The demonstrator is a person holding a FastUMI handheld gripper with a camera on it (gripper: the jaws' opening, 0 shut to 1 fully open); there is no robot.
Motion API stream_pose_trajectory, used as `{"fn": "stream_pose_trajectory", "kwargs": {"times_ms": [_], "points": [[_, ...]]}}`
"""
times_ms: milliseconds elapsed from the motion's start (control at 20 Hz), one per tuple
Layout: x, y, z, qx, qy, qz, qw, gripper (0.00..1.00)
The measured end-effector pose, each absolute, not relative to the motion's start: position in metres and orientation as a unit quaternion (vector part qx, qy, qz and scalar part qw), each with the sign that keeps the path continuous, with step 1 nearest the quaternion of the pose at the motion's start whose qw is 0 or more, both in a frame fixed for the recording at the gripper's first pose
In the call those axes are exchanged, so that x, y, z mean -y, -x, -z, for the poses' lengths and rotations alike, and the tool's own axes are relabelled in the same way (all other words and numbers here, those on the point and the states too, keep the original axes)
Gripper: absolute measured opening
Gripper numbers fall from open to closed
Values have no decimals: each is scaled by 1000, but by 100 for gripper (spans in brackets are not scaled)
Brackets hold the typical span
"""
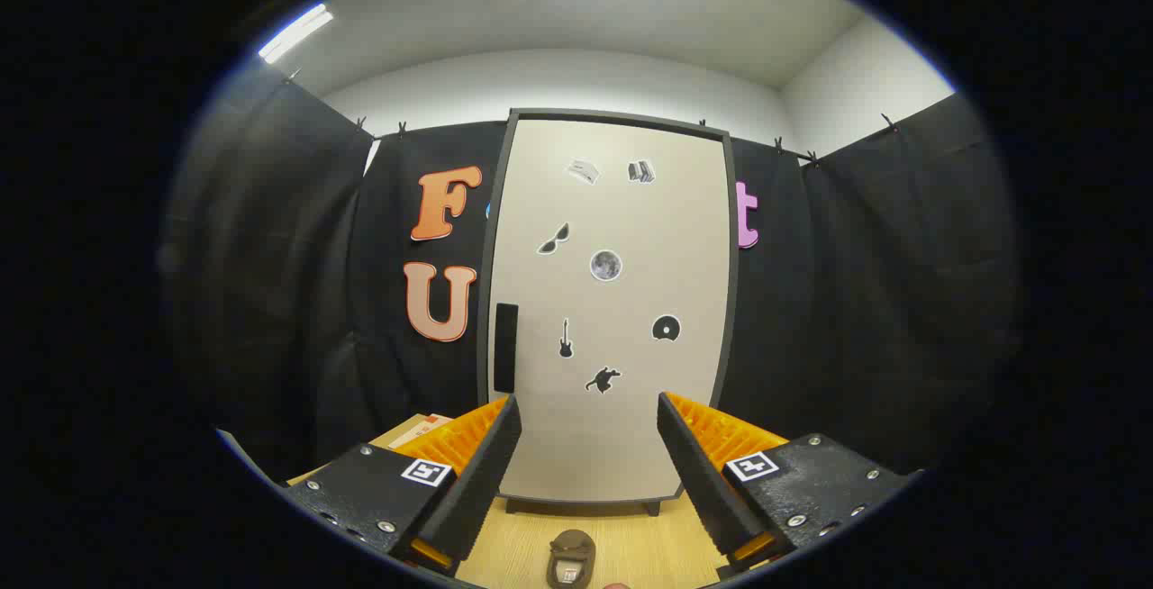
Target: Open the shoe cabinet door, grab the shoes and put them into the shoe cabinet, then close the shoe cabinet door.
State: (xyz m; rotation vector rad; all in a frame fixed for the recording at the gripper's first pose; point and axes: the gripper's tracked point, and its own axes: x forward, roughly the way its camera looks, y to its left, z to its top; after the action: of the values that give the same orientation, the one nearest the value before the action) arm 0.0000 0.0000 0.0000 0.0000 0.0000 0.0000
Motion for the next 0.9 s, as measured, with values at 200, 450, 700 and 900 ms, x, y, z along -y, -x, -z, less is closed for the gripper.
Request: {"fn": "stream_pose_trajectory", "kwargs": {"times_ms": [200, 450, 700, 900], "points": [[-2, -2, -2, 2, 5, 0, 1000, 95], [1, -4, -6, 7, 5, 5, 1000, 95], [7, -5, -8, 8, 0, 14, 1000, 95], [8, -9, -3, 1, -3, 15, 1000, 95]]}}
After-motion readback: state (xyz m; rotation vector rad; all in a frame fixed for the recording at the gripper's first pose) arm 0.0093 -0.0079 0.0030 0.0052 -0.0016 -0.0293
